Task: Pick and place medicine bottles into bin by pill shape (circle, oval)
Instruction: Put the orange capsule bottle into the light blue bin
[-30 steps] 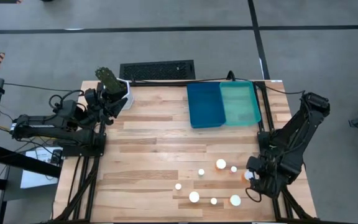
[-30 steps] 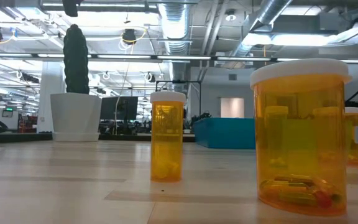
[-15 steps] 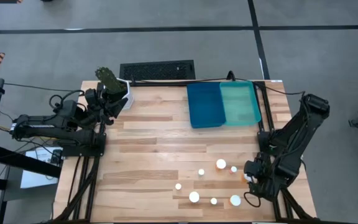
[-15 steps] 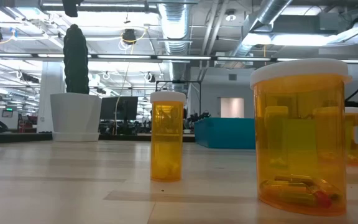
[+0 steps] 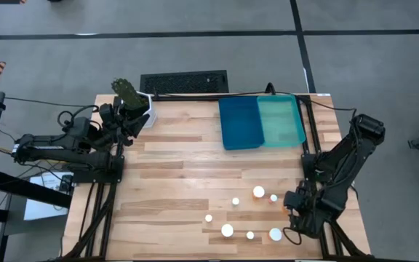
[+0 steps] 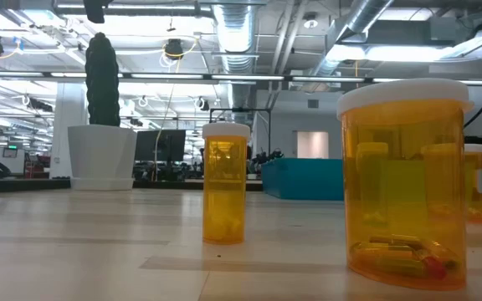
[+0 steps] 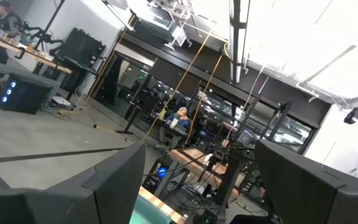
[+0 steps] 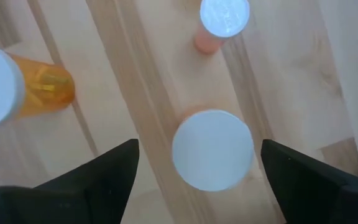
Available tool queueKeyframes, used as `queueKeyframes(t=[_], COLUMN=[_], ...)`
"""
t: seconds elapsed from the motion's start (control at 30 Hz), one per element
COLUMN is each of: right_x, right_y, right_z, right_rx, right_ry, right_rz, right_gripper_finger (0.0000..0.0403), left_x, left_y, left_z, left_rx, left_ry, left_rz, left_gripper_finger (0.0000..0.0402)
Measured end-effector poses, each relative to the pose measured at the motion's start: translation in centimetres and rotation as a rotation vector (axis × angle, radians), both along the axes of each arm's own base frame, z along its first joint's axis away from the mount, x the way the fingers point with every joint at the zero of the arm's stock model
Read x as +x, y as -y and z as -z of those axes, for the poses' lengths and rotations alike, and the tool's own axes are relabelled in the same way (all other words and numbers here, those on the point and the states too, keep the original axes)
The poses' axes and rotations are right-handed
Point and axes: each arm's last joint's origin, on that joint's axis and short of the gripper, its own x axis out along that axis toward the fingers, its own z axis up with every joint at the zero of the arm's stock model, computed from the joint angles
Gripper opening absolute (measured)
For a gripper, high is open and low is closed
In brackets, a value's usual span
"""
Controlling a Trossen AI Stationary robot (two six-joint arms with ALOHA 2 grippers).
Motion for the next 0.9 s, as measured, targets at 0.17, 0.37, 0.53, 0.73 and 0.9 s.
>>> queueKeyframes(t=[0.17, 0.37, 0.53, 0.73, 0.9], right_x=[0.0, -0.2, -0.2, 0.0, 0.3], right_y=[0.1, 0.2, 0.2, 0.2, 0.5], right_z=[0.3, 1.1, 1.1, 1.1, 1.1], right_rx=[-0.003, 0.026, 0.03, 0.034, 0.033], right_ry=[-0.003, -0.031, -0.033, -0.032, -0.033], right_rz=[-0.004, -0.007, -0.007, 0.002, 0.019], right_gripper_finger=[0.0316, 0.0311, 0.0311, 0.0292, 0.0253], left_x=[0.0, 0.0, 0.0, 0.0, 0.0], left_y=[0.0, 0.0, 0.0, 0.0, 0.0], left_z=[0.0, 0.0, 0.0, 0.0, 0.0], left_rx=[0.0, -0.012, -0.013, -0.013, -0.013], left_ry=[0.001, 0.006, 0.007, 0.007, 0.007], left_rz=[0.0, 0.004, 0.005, 0.005, 0.004], left_gripper_finger=[0.0297, 0.0297, 0.0297, 0.0297, 0.0297])
